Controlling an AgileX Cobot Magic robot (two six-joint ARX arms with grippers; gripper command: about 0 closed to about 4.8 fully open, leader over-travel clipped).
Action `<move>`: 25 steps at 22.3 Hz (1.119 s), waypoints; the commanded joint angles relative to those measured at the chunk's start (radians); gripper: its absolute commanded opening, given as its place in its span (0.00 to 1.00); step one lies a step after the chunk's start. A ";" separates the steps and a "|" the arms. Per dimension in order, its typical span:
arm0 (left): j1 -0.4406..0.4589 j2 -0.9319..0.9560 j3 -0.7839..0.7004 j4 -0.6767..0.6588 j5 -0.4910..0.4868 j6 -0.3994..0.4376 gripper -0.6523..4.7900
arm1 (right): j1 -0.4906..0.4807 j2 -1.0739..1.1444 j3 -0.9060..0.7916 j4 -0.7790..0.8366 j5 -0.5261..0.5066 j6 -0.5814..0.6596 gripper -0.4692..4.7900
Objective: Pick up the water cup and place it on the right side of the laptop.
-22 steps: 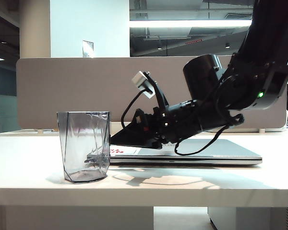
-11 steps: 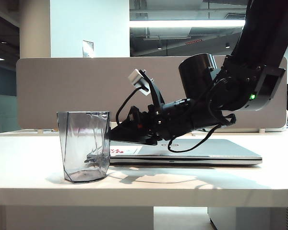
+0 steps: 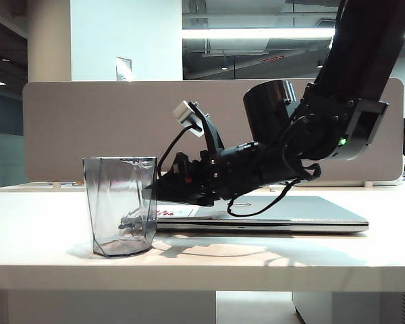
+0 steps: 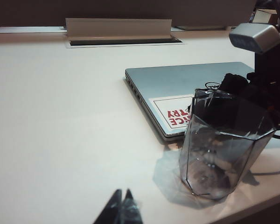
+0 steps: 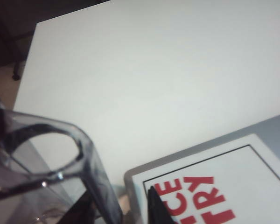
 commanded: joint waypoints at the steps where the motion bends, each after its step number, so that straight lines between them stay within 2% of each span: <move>1: -0.001 0.001 0.004 -0.006 0.004 0.001 0.11 | 0.011 -0.005 0.007 0.017 -0.010 0.001 0.39; 5: -0.001 0.001 0.004 -0.006 0.004 0.001 0.11 | 0.026 -0.005 0.007 0.017 -0.010 0.001 0.38; 7: -0.001 0.001 0.004 -0.006 0.004 0.001 0.11 | 0.029 -0.005 0.007 0.017 -0.009 0.001 0.33; 8: -0.001 0.001 0.004 -0.006 0.004 0.001 0.11 | 0.034 -0.005 0.007 0.017 -0.008 0.000 0.25; 12: -0.001 0.001 0.004 -0.006 0.004 0.001 0.11 | 0.034 -0.005 0.007 0.016 -0.003 0.000 0.22; 14: -0.001 0.001 0.004 -0.006 0.004 0.001 0.11 | 0.034 -0.005 0.007 0.016 0.003 0.000 0.16; 20: -0.001 0.001 0.004 -0.006 0.005 0.001 0.11 | 0.034 -0.006 0.007 0.016 0.006 0.001 0.09; 25: -0.001 0.001 0.004 -0.006 0.007 0.001 0.11 | 0.033 -0.011 0.007 0.016 0.006 0.000 0.09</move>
